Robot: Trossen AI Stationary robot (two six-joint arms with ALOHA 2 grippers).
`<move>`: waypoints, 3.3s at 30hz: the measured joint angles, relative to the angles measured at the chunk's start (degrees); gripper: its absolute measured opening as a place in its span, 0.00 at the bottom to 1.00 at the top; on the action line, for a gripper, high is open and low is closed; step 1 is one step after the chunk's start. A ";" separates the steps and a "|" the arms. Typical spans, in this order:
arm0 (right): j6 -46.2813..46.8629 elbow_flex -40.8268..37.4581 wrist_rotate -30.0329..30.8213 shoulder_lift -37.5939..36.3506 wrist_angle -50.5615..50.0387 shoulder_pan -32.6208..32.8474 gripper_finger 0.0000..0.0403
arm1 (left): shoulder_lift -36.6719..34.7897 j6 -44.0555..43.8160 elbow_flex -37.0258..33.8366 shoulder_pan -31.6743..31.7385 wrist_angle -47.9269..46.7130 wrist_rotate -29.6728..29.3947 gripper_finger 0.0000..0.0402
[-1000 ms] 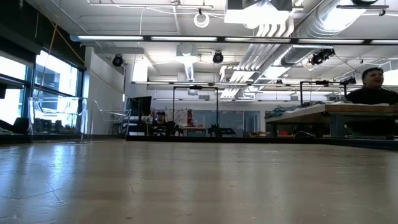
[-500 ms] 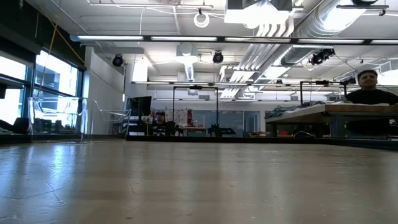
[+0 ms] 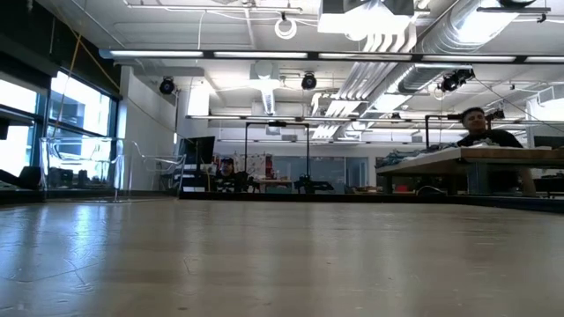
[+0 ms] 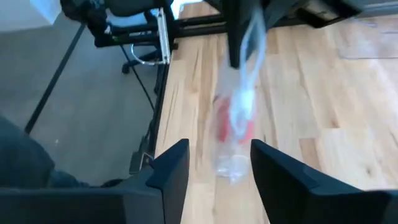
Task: Roll bandage
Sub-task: Close the transparent zip bag
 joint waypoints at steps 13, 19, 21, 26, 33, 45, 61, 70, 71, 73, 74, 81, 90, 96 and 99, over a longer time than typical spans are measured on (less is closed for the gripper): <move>-0.15 0.00 6.97 2.25 2.22 0.13 0.02 | -0.13 -1.32 -0.02 0.05 0.16 -1.69 0.01; 6.15 0.11 9.59 1.32 1.61 0.09 0.01 | -1.71 5.94 0.01 4.15 4.00 1.42 0.20; 7.89 1.09 11.42 0.73 0.97 0.06 0.00 | -1.90 9.99 0.01 4.92 6.39 2.21 0.29; 9.57 5.91 14.87 0.28 -4.03 0.04 0.00 | -1.87 19.96 -0.02 4.14 17.83 2.25 0.45; 10.36 12.50 19.13 0.28 -12.98 -0.60 0.00 | -2.27 24.40 -0.02 3.12 26.87 -3.83 0.50; 5.37 17.33 12.01 0.28 -18.38 -1.77 0.00 | -9.85 25.30 -0.05 7.33 16.67 -10.80 0.50; 2.33 17.33 5.70 0.31 -17.08 -4.79 0.00 | 10.14 32.16 9.01 5.22 32.57 -7.67 0.50; 2.83 17.33 5.62 0.31 -17.31 -4.77 0.00 | 12.11 32.08 12.70 5.73 26.40 -7.03 0.38; 2.83 17.33 5.64 0.31 -17.29 -4.76 0.00 | 12.03 32.08 12.69 5.73 25.93 -6.99 0.34; 2.83 17.33 5.66 0.31 -17.17 -4.74 0.00 | 11.90 32.06 12.68 5.79 25.45 -6.99 0.27; 2.83 17.33 5.65 0.31 -17.14 -4.77 0.00 | 11.67 32.06 12.68 5.91 25.05 -7.01 0.24; 3.00 17.33 5.67 0.31 -17.32 -4.77 0.00 | 11.45 31.43 12.68 6.29 23.77 -7.04 0.03; 3.27 17.33 6.09 0.37 -16.70 -4.77 0.00 | 8.78 31.47 12.68 6.10 18.35 -8.13 0.07; 3.25 17.33 5.86 0.33 -17.32 -4.70 0.00 | 6.59 31.43 12.68 6.10 10.71 -8.20 0.06; 3.00 17.33 5.87 0.35 -17.30 -4.70 0.00 | 5.98 31.03 12.62 6.10 9.06 -8.98 0.05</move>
